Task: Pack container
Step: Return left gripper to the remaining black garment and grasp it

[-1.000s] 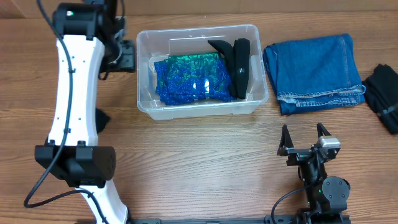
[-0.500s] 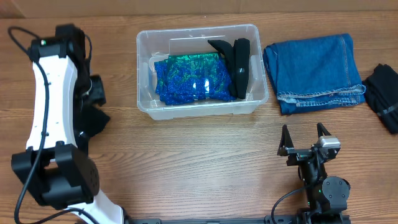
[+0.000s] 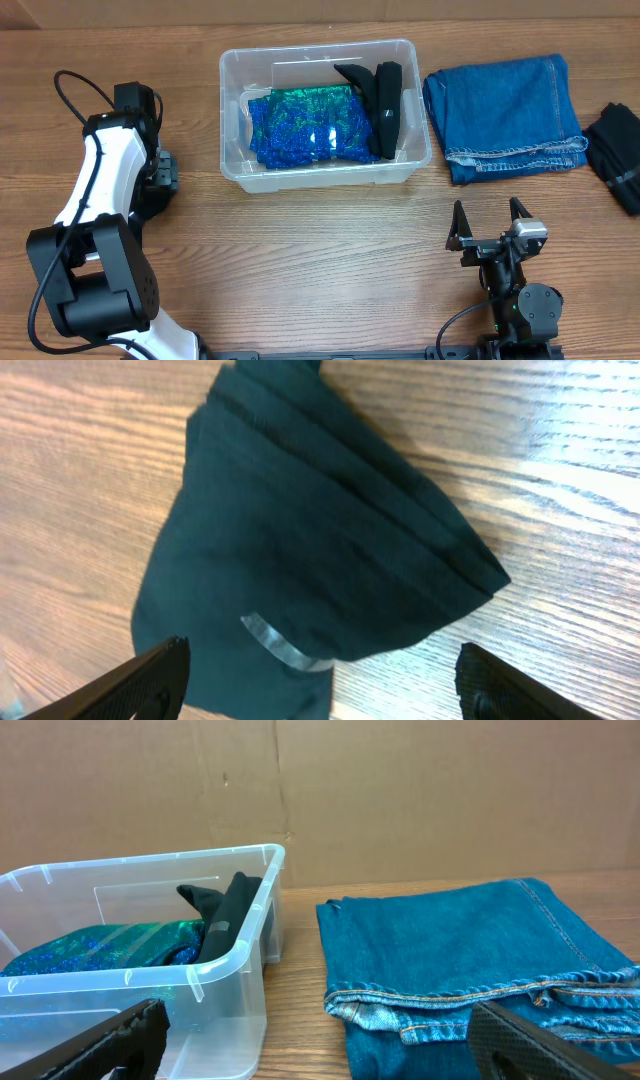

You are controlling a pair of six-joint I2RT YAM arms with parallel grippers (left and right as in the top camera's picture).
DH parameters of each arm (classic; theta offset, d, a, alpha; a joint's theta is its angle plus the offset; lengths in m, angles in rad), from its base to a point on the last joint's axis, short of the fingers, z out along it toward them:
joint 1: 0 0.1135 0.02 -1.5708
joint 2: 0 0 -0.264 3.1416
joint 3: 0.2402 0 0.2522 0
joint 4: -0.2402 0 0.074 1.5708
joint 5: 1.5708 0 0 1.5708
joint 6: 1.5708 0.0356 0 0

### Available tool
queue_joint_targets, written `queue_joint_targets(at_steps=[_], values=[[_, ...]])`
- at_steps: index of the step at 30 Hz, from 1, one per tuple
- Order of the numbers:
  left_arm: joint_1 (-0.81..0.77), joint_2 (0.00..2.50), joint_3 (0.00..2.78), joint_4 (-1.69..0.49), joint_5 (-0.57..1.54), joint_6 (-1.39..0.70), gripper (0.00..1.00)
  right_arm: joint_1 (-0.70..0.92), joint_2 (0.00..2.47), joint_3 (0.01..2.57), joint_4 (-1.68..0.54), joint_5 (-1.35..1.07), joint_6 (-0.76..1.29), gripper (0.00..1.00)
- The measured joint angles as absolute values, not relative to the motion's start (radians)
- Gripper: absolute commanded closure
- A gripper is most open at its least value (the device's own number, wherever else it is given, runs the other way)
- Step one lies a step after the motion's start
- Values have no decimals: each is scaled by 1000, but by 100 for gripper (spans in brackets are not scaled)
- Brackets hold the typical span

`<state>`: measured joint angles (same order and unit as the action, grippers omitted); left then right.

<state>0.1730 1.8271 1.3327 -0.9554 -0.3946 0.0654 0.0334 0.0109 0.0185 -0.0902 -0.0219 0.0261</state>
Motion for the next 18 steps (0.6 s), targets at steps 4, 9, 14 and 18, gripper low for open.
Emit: queue_joint_targets(at_steps=[4, 9, 14, 18], values=[[173, 1827, 1332, -934, -393, 129, 16, 33, 11, 19, -90, -22, 26, 0], [173, 1827, 1294, -911, -384, 169, 18, 33, 11, 19, -90, -22, 25, 0], [173, 1827, 1214, -834, -378, 188, 20, 33, 11, 19, -90, -22, 26, 0], [173, 1827, 1167, -784, -378, 192, 23, 33, 11, 19, -90, -22, 26, 0]])
